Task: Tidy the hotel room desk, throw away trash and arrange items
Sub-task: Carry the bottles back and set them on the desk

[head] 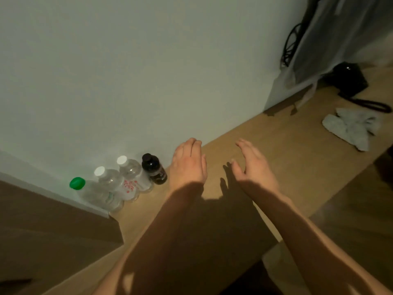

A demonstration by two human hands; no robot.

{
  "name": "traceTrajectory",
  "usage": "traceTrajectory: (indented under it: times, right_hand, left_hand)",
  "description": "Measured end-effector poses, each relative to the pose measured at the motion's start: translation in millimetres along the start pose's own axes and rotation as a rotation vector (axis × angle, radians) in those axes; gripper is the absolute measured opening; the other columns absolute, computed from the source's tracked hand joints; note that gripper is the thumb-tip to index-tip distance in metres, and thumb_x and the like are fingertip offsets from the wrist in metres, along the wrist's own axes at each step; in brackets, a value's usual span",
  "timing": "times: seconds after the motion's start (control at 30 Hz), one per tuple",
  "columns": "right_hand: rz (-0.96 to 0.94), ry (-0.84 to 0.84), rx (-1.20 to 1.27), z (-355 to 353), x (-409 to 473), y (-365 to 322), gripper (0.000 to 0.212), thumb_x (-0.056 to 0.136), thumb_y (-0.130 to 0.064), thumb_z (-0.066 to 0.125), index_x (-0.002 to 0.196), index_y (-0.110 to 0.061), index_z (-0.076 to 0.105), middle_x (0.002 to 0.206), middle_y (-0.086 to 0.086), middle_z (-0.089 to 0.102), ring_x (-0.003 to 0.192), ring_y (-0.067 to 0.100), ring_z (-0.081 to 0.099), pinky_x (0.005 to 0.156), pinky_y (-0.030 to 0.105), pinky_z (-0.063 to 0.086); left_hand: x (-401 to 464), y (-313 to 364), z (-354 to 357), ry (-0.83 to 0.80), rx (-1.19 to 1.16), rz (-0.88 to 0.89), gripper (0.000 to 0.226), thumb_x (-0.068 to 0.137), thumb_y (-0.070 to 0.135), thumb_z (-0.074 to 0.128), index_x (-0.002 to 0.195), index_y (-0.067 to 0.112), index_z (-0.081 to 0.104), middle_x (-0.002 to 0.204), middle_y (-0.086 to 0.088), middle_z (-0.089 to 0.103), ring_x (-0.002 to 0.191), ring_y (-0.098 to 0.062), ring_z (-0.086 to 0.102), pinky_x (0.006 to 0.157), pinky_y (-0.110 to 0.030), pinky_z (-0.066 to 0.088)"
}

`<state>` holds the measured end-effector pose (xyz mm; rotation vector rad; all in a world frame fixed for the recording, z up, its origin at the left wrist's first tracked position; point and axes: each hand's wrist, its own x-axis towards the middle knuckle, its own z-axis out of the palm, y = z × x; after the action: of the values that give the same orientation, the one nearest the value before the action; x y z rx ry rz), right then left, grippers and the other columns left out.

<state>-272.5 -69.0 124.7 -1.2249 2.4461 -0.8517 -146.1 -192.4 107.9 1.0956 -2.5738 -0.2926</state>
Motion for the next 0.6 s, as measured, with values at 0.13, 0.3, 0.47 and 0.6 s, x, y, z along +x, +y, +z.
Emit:
traceTrajectory:
  times: [0.13,0.3,0.47,0.6]
  right_hand:
    - [0.123,0.109,0.004,-56,-37,59,0.058,0.099,-0.03,0.052,0.152,-0.025,0.031,0.16,-0.007,0.029,0.147,0.011,0.025,0.12,0.035,0.024]
    - [0.245,0.225,-0.022,-132,-96,151,0.056,0.099,-0.029,0.051,0.152,-0.019,0.033,0.158,0.001,0.033,0.146,0.014,0.028,0.117,0.03,0.022]
    - [0.397,0.355,-0.009,-210,-166,250,0.055,0.099,-0.025,0.054,0.151,-0.019,0.035,0.158,-0.001,0.032,0.146,0.013,0.027,0.111,0.021,0.019]
    - [0.454,0.445,0.006,-261,-219,327,0.054,0.098,-0.02,0.056,0.149,-0.014,0.039,0.156,0.005,0.036,0.145,0.018,0.031,0.112,0.019,0.017]
  left_hand:
    - [2,84,22,-0.061,-0.011,0.186,0.043,0.104,0.027,0.045,0.142,0.007,0.049,0.145,-0.014,0.05,0.135,-0.03,0.045,0.117,-0.042,0.033]
    - [-11,217,57,-0.091,-0.036,0.358,0.042,0.103,0.029,0.05,0.141,0.01,0.052,0.144,-0.011,0.053,0.135,-0.026,0.047,0.119,-0.041,0.034]
    - [-38,356,96,-0.145,-0.062,0.552,0.042,0.102,0.032,0.052,0.14,0.014,0.052,0.144,-0.009,0.053,0.134,-0.024,0.049,0.116,-0.037,0.035]
    - [-63,460,121,-0.186,-0.101,0.67,0.042,0.103,0.031,0.051,0.14,0.012,0.053,0.143,-0.01,0.053,0.131,-0.026,0.05,0.113,-0.038,0.037]
